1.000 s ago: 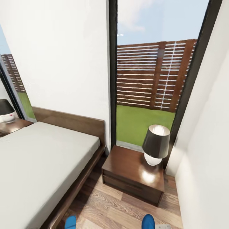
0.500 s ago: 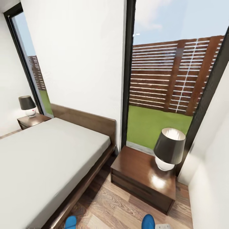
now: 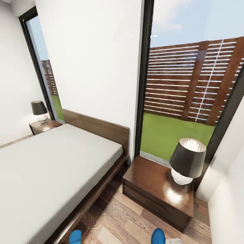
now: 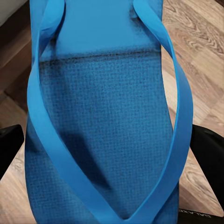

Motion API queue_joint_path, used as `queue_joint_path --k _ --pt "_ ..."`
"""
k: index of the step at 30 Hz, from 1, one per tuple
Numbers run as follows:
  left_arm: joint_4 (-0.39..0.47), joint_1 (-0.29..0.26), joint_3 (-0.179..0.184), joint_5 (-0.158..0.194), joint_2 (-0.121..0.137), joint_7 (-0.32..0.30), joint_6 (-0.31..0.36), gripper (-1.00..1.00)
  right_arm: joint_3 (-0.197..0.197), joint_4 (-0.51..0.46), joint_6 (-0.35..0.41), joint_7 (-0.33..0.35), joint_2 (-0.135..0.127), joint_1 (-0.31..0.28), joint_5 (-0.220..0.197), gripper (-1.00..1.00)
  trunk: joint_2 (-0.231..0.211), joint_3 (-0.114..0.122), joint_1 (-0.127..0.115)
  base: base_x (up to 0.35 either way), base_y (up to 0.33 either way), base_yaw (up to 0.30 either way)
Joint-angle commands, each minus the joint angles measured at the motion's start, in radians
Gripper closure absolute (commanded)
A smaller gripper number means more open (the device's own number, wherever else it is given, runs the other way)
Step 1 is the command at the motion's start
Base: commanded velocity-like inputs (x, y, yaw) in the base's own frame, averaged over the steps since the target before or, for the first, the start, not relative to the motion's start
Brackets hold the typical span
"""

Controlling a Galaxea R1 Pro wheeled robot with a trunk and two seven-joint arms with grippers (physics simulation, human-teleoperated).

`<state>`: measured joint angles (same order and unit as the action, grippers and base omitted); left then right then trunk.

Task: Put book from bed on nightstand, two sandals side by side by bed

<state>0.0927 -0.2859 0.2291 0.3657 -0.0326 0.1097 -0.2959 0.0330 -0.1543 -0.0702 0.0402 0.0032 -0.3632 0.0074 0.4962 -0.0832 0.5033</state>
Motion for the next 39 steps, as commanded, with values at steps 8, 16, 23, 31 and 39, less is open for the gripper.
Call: queue_joint_path --k 8,16,23,31,39 --pt "-0.001 -0.001 0.009 0.006 0.0 0.005 -0.003 1.0 0.004 0.001 -0.003 0.001 0.0 -0.001 0.001 1.0 0.002 -0.002 0.0 -0.006 -0.003 0.212" --pt "-0.001 -0.001 0.009 0.006 0.0 0.004 -0.003 1.0 0.004 0.001 -0.003 0.001 0.0 -0.001 0.001 1.0 0.002 -0.002 0.0 -0.001 0.0 0.274" --pt "-0.001 -0.001 0.009 0.006 -0.001 0.005 -0.003 1.0 0.004 0.001 -0.004 0.001 0.0 0.0 0.001 1.0 0.002 -0.002 0.0 -0.013 -0.006 0.283" --pt "-0.001 -0.001 0.009 0.006 -0.001 0.005 -0.003 1.0 0.004 0.001 -0.003 0.001 0.0 -0.001 0.001 1.0 0.002 -0.002 0.0 -0.019 -0.012 0.277" --pt "-0.001 -0.001 0.009 0.006 -0.001 0.005 -0.003 1.0 0.004 0.001 -0.003 0.001 0.0 0.0 0.001 1.0 0.002 -0.002 0.0 -0.003 -0.002 0.213"
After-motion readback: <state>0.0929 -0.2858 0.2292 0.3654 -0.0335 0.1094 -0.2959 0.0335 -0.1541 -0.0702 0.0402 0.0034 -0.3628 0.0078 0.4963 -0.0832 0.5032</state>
